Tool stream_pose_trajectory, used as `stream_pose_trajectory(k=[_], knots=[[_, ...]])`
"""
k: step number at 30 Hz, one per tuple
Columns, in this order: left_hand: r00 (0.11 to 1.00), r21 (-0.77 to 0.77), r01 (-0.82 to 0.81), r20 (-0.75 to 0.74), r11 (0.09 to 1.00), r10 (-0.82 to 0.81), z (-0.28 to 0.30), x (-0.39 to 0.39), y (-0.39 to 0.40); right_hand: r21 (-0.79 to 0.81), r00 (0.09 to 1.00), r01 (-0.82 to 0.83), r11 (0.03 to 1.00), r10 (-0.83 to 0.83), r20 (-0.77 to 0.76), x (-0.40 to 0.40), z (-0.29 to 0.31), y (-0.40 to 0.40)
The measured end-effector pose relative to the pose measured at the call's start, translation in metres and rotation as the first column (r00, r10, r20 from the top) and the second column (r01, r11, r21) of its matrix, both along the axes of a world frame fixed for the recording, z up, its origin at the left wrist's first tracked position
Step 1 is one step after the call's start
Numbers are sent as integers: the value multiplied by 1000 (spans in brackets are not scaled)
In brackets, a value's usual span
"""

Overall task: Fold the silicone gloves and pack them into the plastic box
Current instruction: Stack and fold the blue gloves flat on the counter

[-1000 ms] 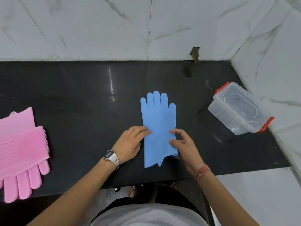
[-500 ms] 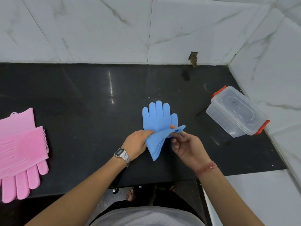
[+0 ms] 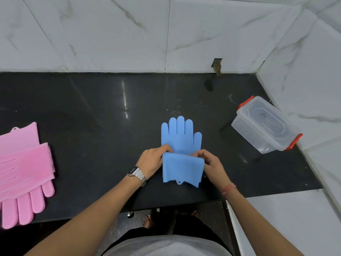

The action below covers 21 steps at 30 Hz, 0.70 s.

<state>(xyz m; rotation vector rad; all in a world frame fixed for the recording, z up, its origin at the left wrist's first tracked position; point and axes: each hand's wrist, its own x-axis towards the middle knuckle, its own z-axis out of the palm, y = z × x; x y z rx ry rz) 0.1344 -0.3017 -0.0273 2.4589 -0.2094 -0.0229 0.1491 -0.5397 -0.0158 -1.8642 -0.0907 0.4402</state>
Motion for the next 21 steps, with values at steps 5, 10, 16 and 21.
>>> stream_pose_trajectory(k=[5,10,16,21], knots=[[971,-153,-203,-161,967,178,5,15,-7,-113,982,191,975,-190,18,20,-4,20],[916,-83,-332,-266,940,300,7,32,-12,-230,933,350,908,-359,3,36,-5,37],[880,77,-346,-319,935,352,7,45,-18,-303,908,385,872,-417,-44,43,-6,41],[883,88,-359,-289,929,369,5,47,-17,-328,913,387,862,-408,5,43,-9,41]])
